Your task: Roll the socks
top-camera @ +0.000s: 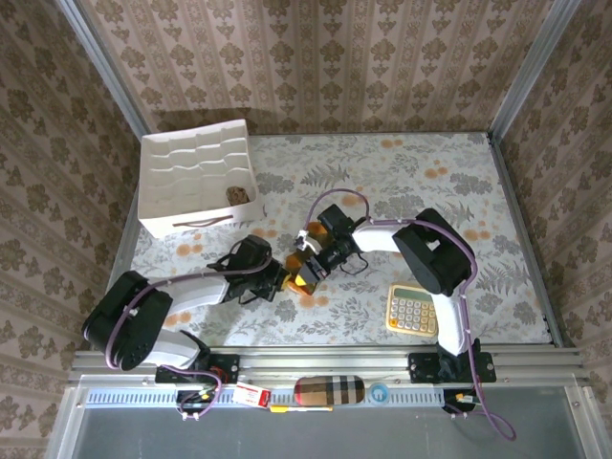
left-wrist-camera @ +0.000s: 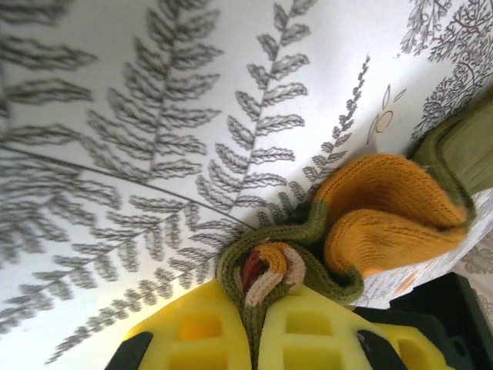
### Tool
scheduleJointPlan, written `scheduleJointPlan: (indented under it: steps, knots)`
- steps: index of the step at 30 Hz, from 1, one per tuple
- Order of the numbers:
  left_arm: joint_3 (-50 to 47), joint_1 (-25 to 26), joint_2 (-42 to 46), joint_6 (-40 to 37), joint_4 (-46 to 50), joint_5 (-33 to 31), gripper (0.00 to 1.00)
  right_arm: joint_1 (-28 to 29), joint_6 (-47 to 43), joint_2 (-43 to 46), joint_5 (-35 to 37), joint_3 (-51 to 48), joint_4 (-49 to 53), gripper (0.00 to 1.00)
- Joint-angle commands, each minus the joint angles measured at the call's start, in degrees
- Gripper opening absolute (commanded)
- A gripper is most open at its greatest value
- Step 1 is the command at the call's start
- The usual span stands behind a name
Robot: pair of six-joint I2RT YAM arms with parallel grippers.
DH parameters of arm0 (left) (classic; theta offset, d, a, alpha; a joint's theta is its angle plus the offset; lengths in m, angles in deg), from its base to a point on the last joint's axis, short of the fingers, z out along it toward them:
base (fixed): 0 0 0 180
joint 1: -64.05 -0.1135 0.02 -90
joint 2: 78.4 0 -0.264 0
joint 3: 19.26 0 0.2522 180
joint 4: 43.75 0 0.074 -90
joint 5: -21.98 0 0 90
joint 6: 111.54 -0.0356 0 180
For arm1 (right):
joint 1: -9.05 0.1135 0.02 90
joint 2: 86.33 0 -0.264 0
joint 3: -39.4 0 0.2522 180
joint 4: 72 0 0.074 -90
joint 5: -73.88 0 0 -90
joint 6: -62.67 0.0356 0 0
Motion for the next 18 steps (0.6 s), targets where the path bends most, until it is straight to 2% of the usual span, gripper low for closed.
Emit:
scheduleJointPlan:
  steps: [1,3,5,7,9,10,13,18]
  knots:
    - [0.99,1.91,-1.24,1.42,14.57,0.55,0.0,2.15,-4.44,0.82,12.89,-3.65,5.92,0.09]
    - [2.09,1.86,-0.08,1.77,22.58,0.79,0.0,3.14,-5.43,6.09,15.99,-6.75,0.69,0.19]
    - [3.23,1.69,0.51,2.09,28.95,0.71,0.0,5.23,-6.66,13.51,22.95,-12.43,-7.78,0.31]
    - [5.2,1.53,0.53,2.1,35.01,0.3,0.0,10.45,-11.88,22.75,34.74,-21.34,-19.45,0.41]
    - [7.15,1.22,0.28,1.74,38.97,-0.21,0.0,16.74,-19.1,27.88,46.57,-27.17,-26.52,0.5]
    - [8.22,1.07,-0.02,1.51,41.1,-0.35,0.0,19.57,-21.21,28.89,52.46,-27.84,-27.1,0.51]
    - [10.42,0.32,-1.29,0.71,43.73,-0.19,0.0,25.21,-24.27,28.85,64.28,-26.91,-26.06,0.51]
    - [11.94,-1.01,-3.94,-0.29,43.37,1.23,0.0,30.18,-28.66,24.59,68.78,-24.26,-27.0,0.51]
